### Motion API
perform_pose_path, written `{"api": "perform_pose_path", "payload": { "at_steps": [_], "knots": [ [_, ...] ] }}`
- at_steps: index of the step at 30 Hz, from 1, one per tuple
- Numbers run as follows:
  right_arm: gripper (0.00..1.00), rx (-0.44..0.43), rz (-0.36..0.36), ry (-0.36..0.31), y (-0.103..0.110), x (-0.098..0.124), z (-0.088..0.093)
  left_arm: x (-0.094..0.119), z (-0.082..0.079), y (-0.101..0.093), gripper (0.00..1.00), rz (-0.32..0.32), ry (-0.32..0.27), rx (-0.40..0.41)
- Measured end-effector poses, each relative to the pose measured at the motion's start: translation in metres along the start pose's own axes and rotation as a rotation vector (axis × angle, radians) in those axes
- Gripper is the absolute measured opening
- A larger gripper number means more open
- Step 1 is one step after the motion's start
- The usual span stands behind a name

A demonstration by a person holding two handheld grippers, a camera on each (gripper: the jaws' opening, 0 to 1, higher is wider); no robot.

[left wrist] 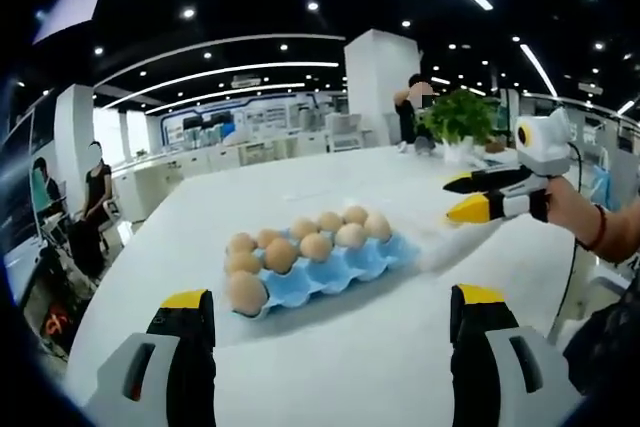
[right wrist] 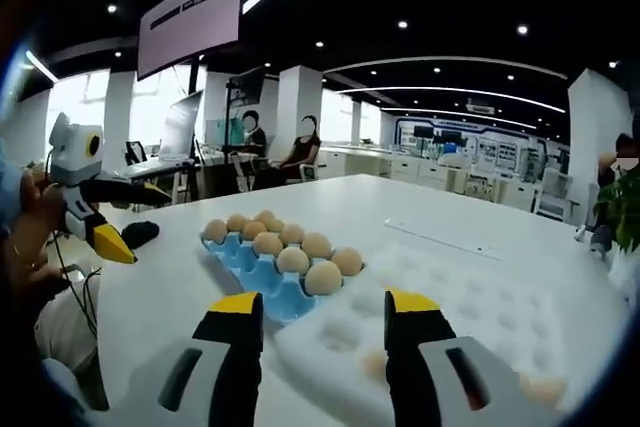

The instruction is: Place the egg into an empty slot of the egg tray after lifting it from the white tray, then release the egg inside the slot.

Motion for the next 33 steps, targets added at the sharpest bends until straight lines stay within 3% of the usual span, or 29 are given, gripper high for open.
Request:
{"api": "perform_pose_path", "payload": {
  "at_steps": [3, 10, 17, 23, 24, 29, 31, 33],
  "knots": [
    [0.51, 0.011, 0.031, 0.025, -0.005, 0.006, 0.006, -0.003, 0.006, -0.004, 1.0, -0.005, 0.016, -0.005],
    [0.5, -0.016, 0.071, 0.015, -0.016, 0.018, 0.014, -0.004, 0.005, -0.004, 1.0, -0.009, 0.007, 0.007],
    [0.48, -0.035, 0.091, 0.062, -0.021, 0.006, 0.03, -0.003, 0.005, -0.006, 1.0, -0.013, 0.004, 0.006],
    [0.45, -0.095, 0.143, 0.027, -0.019, 0.004, 0.038, -0.004, 0.004, -0.005, 1.0, -0.015, 0.002, 0.005],
    [0.45, -0.096, 0.181, 0.02, -0.022, 0.004, 0.038, -0.004, 0.005, -0.005, 1.0, -0.015, 0.005, 0.003],
    [0.4, -0.124, 0.242, 0.009, -0.028, 0.003, 0.041, -0.004, 0.005, -0.008, 1.0, -0.015, 0.007, 0.001],
    [0.38, -0.181, 0.261, -0.034, -0.028, 0.002, 0.042, -0.004, 0.004, -0.009, 1.0, -0.014, 0.004, 0.006],
    [0.37, -0.199, 0.267, -0.012, -0.027, 0.0, 0.046, -0.004, 0.004, -0.009, 1.0, -0.014, 0.004, 0.007]
  ]
}}
Point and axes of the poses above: the point that each gripper's makers call its tool centre point, and the gripper's own axes: x roughly backward along the fingers, y roughly to its left, z roughly out of its underside, the point moved 6 cm from there along x, roughly backward along the fingers, and after that the axes turned 13 degrees about -z, right-handed, at the moved point
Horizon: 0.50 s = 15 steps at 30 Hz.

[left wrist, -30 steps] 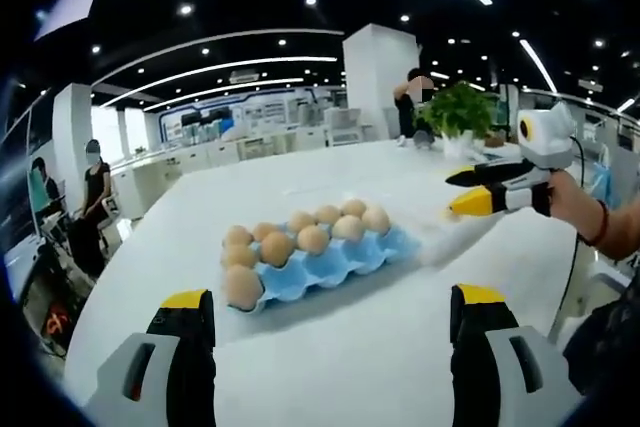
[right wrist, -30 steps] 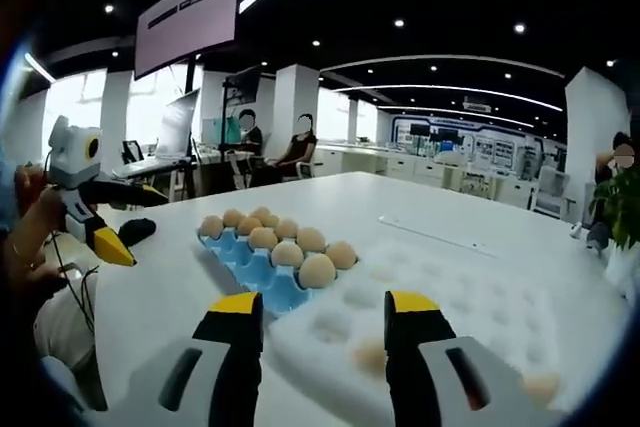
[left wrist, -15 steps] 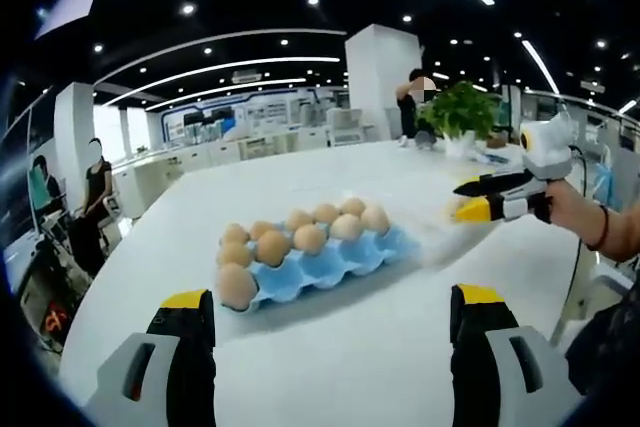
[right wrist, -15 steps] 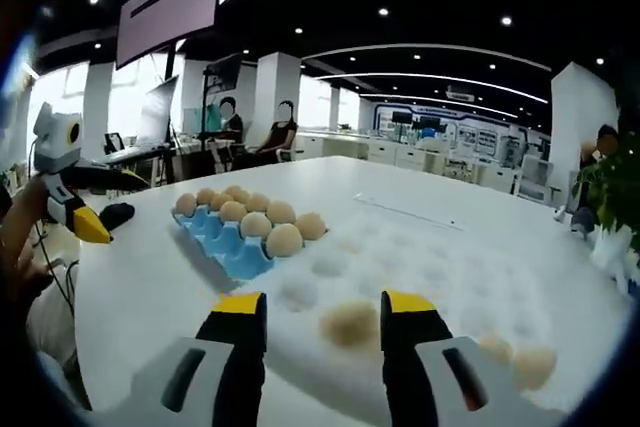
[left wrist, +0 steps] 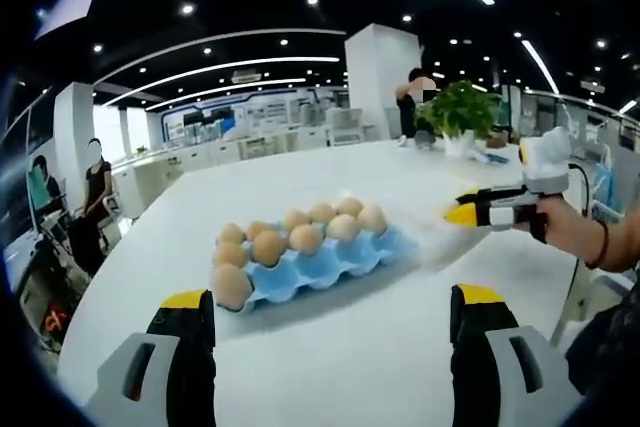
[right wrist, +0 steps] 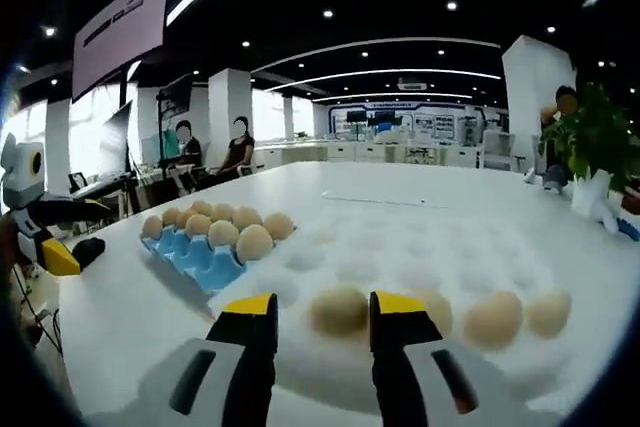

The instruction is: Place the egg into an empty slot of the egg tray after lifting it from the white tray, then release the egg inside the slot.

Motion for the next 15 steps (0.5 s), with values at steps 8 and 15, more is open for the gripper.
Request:
{"api": "perform_pose_path", "payload": {
  "at_steps": [8, 15],
  "knots": [
    [0.3, -0.011, 0.081, -0.023, -0.0046, -0.0043, -0.0005, -0.0007, 0.0015, 0.0007, 1.0, 0.0, 0.008, -0.006],
    [0.26, 0.027, 0.093, -0.013, -0.0069, -0.0032, 0.0011, 0.0029, 0.0006, -0.0037, 1.0, -0.007, 0.002, 0.001]
  ]
}}
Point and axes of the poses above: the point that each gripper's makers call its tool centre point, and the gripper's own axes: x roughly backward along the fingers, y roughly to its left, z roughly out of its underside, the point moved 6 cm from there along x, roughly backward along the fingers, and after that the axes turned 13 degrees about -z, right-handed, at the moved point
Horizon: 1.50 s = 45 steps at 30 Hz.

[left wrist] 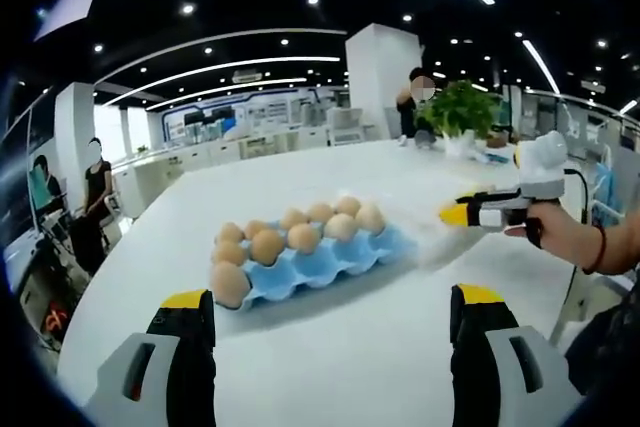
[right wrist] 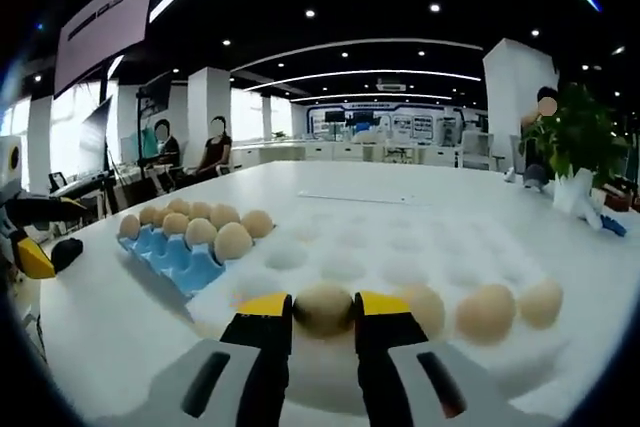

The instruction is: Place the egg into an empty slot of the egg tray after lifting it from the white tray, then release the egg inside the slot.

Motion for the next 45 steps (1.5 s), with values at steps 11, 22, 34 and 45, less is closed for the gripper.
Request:
{"api": "perform_pose_path", "payload": {
  "at_steps": [11, 22, 34, 45],
  "knots": [
    [0.26, 0.046, 0.022, 0.012, 0.002, -0.001, 0.002, 0.002, 0.0, -0.002, 1.0, 0.003, 0.0, -0.011],
    [0.25, 0.042, -0.012, -0.001, 0.0, 0.0, 0.002, 0.001, 0.003, 0.002, 1.0, -0.007, 0.005, -0.004],
    [0.25, 0.056, -0.027, -0.035, -0.001, 0.005, -0.004, 0.0, 0.004, -0.001, 1.0, -0.008, 0.006, 0.003],
    [0.25, 0.056, -0.045, -0.056, 0.0, 0.01, -0.009, 0.0, 0.003, -0.011, 1.0, 0.0, 0.009, 0.002]
  ]
}}
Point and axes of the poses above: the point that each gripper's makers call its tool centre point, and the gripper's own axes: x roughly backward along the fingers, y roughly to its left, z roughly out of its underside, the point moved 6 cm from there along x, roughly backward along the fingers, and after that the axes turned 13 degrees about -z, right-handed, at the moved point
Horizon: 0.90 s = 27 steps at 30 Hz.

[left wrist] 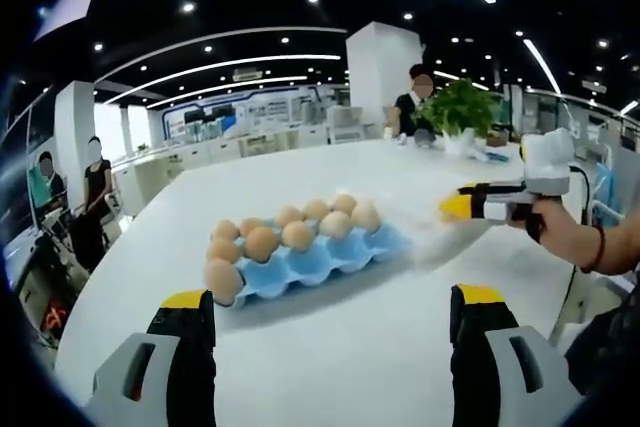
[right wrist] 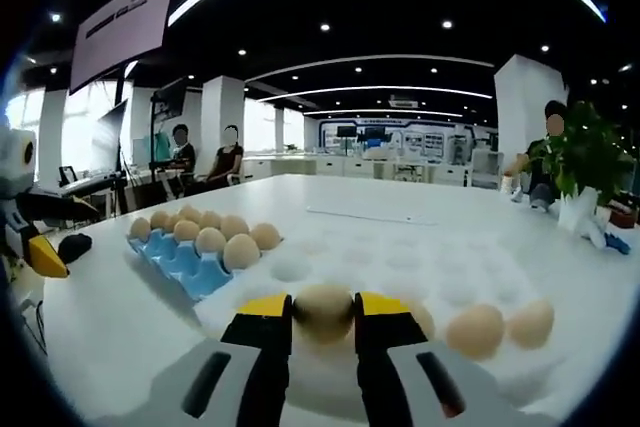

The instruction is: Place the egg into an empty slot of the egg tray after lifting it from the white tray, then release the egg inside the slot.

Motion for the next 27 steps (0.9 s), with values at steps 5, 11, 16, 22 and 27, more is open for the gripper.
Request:
{"api": "perform_pose_path", "payload": {
  "at_steps": [5, 11, 16, 22, 27],
  "knots": [
    [0.25, 0.001, -0.008, -0.012, 0.001, 0.002, -0.004, -0.001, 0.001, -0.001, 1.0, 0.004, 0.0, 0.005],
    [0.25, 0.013, -0.023, -0.03, 0.003, 0.002, -0.01, -0.004, 0.001, 0.005, 1.0, 0.007, 0.0, 0.007],
    [0.25, 0.016, -0.039, -0.033, 0.005, 0.001, -0.012, -0.002, 0.0, 0.005, 1.0, 0.004, -0.002, 0.006],
    [0.25, -0.008, -0.027, 0.003, 0.001, -0.002, -0.003, -0.003, 0.001, 0.008, 1.0, 0.003, 0.001, 0.005],
    [0.25, -0.05, -0.015, 0.051, -0.004, -0.006, 0.007, -0.003, 0.001, 0.007, 1.0, 0.001, 0.004, 0.001]
  ]
}}
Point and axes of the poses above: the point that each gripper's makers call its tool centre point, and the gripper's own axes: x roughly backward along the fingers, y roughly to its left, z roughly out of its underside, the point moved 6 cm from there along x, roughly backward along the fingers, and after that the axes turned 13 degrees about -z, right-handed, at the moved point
